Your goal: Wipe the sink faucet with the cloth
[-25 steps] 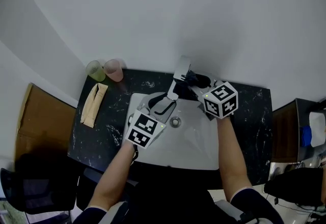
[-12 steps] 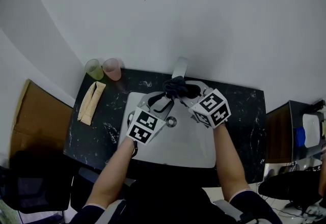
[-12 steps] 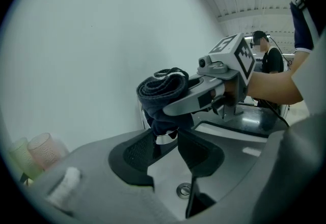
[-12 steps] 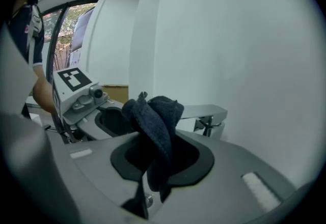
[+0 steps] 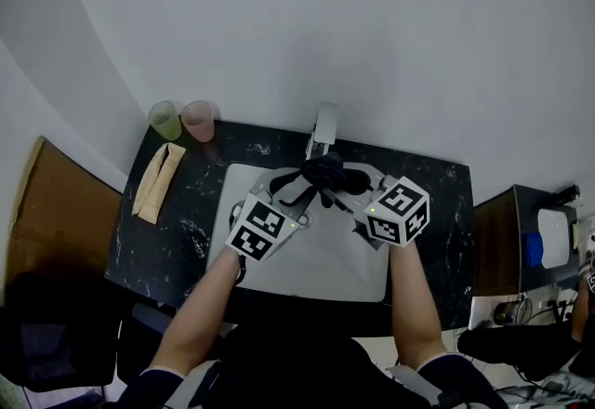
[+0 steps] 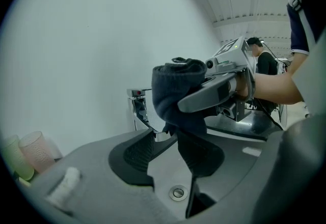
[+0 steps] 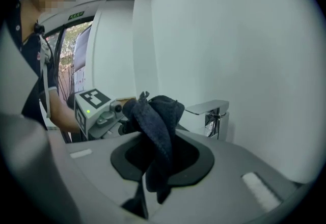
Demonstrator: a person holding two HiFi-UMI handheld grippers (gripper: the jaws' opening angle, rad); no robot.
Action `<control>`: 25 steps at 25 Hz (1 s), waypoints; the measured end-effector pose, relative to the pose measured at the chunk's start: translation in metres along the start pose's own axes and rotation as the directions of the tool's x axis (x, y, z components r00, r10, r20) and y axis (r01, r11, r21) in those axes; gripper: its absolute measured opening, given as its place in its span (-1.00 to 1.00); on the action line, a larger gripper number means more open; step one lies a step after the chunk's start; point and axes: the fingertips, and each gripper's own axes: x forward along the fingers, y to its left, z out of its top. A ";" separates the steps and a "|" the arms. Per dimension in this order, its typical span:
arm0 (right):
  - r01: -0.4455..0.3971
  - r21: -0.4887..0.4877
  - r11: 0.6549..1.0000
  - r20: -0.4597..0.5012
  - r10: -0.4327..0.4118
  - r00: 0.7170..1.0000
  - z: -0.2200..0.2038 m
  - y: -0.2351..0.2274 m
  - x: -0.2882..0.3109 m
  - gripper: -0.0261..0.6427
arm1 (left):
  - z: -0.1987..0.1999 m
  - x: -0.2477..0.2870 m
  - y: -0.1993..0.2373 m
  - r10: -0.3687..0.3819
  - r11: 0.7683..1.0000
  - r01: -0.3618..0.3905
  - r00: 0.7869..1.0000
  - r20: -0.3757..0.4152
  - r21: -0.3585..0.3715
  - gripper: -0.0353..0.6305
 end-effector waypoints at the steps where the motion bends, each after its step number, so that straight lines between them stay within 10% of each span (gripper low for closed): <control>1: -0.002 0.033 0.999 0.030 0.001 1.000 0.003 0.000 -0.004 -0.70 | 0.000 -0.002 -0.001 -0.007 1.000 0.007 1.000 0.005 -0.004 -0.44; 25: -0.021 0.231 0.973 0.105 -0.004 0.994 0.029 0.029 0.011 -0.63 | 0.041 -0.025 -0.015 -0.259 0.960 0.234 0.950 0.173 0.153 -0.20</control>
